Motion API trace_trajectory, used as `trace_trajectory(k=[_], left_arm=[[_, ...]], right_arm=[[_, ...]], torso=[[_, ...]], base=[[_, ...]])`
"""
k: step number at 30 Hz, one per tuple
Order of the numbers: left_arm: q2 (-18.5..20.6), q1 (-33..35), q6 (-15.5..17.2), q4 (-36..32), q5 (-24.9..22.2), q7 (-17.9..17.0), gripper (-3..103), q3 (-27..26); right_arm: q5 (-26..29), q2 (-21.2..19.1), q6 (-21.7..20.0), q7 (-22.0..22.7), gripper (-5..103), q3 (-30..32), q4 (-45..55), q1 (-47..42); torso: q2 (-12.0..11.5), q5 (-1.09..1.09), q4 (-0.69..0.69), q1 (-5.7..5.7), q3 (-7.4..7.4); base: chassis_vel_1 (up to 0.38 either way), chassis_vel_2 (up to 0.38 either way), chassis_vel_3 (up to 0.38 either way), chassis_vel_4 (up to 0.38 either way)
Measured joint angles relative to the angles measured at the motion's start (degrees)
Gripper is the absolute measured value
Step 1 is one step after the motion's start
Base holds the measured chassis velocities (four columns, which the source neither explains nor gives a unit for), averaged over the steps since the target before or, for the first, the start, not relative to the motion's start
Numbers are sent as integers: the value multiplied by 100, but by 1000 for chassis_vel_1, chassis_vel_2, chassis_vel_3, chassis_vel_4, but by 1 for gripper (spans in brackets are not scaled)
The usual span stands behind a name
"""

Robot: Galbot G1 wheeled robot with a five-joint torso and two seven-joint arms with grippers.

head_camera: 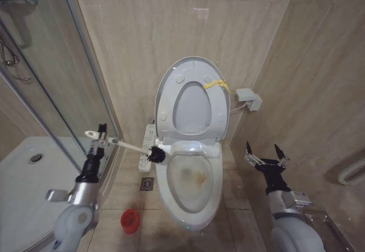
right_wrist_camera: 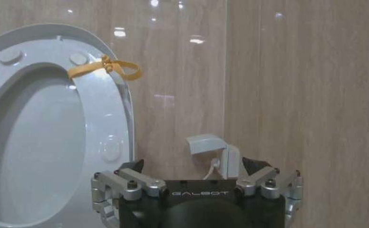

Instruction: Open the toilet lid, clean the toilet bowl with a toilet brush, close the toilet lid, and flush.

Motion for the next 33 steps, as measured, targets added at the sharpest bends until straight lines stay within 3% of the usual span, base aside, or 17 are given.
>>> trace_trajectory(k=[10,22,25,33], left_arm=[[-124,-468,-82,941,347,171,22,844],[-360,-1090,-701,2220,1593,125,22,1965],[-463,-1450,-958,2961,1990,188,22,2332],[-490,-1716,-1024,3570,2399,151,22,2860]], right_arm=[[-121,166,-8,6,100,-66,-59,15],[-120,166,-37,25,100,-78,-90,26],[-104,152,-37,25,100,-64,-69,-11],[-45,217,-49,31,100,-107,-70,61]], torso=[[0,0,1,-1,-1],[0,2,1,-1,-1],[0,1,-1,-1,-1],[1,1,1,-1,-1]], base=[[0,0,0,0],[0,0,0,0],[0,0,0,0],[0,0,0,0]])
